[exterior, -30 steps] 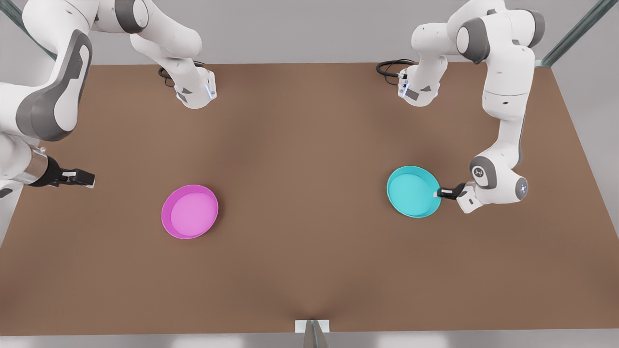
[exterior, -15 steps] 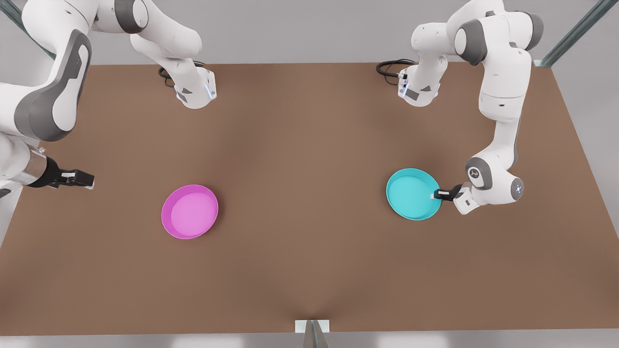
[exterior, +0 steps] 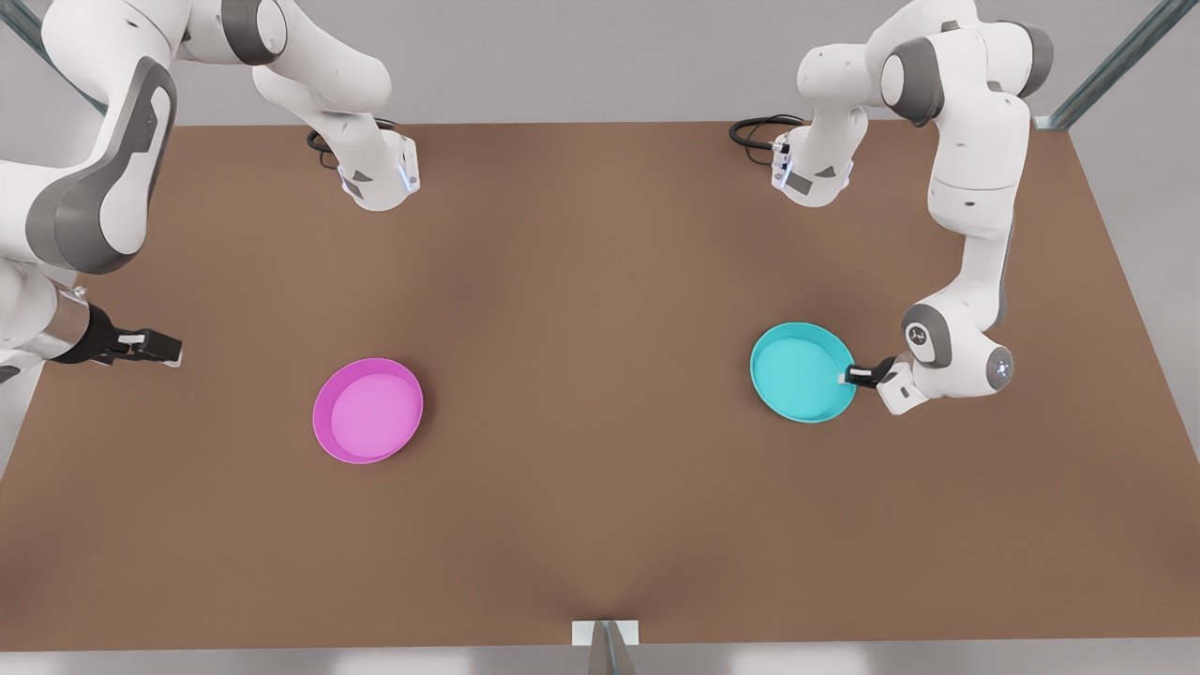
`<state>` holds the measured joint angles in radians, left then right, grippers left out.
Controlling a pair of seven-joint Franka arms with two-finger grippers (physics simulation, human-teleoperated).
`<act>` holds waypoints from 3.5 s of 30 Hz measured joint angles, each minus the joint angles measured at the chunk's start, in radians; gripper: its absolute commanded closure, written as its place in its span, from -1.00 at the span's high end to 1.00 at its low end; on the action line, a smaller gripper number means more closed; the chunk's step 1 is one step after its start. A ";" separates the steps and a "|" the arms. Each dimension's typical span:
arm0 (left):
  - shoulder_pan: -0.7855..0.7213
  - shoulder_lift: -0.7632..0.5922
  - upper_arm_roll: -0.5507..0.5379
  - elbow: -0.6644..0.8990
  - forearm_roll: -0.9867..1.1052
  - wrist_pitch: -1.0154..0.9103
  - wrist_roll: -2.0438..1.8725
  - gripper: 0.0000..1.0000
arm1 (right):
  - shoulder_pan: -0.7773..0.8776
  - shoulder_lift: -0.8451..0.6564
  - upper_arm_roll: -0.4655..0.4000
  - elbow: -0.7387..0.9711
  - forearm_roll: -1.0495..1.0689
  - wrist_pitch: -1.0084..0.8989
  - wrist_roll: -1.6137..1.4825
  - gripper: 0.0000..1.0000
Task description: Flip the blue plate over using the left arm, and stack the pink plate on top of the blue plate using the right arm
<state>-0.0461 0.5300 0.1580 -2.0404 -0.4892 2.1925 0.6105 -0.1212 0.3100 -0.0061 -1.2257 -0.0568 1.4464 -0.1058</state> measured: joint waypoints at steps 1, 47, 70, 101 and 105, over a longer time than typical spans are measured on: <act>0.000 -0.003 0.000 0.000 0.003 -0.005 0.000 -0.57 | 0.000 0.000 0.000 0.000 0.000 0.000 0.000 1.00; -0.462 0.099 -0.397 0.766 0.833 -0.045 -0.839 -0.57 | 0.033 0.137 0.017 0.023 0.026 0.099 0.002 1.00; -1.048 0.513 -0.150 1.023 2.353 -0.580 -0.978 -0.57 | -0.174 0.230 -0.015 -0.518 0.407 0.451 -0.343 1.00; -1.167 0.684 -0.164 0.937 2.276 -0.652 -1.259 0.76 | -0.094 0.350 0.009 -0.491 0.564 0.517 -0.366 1.00; -1.165 0.682 -0.166 0.943 2.253 -0.634 -1.267 0.85 | -0.094 0.362 0.009 -0.494 0.558 0.572 -0.370 0.87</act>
<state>-1.2112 1.2119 -0.0076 -1.0969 1.7634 1.5582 -0.6568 -0.2147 0.6716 0.0030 -1.7196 0.5016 2.0186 -0.4756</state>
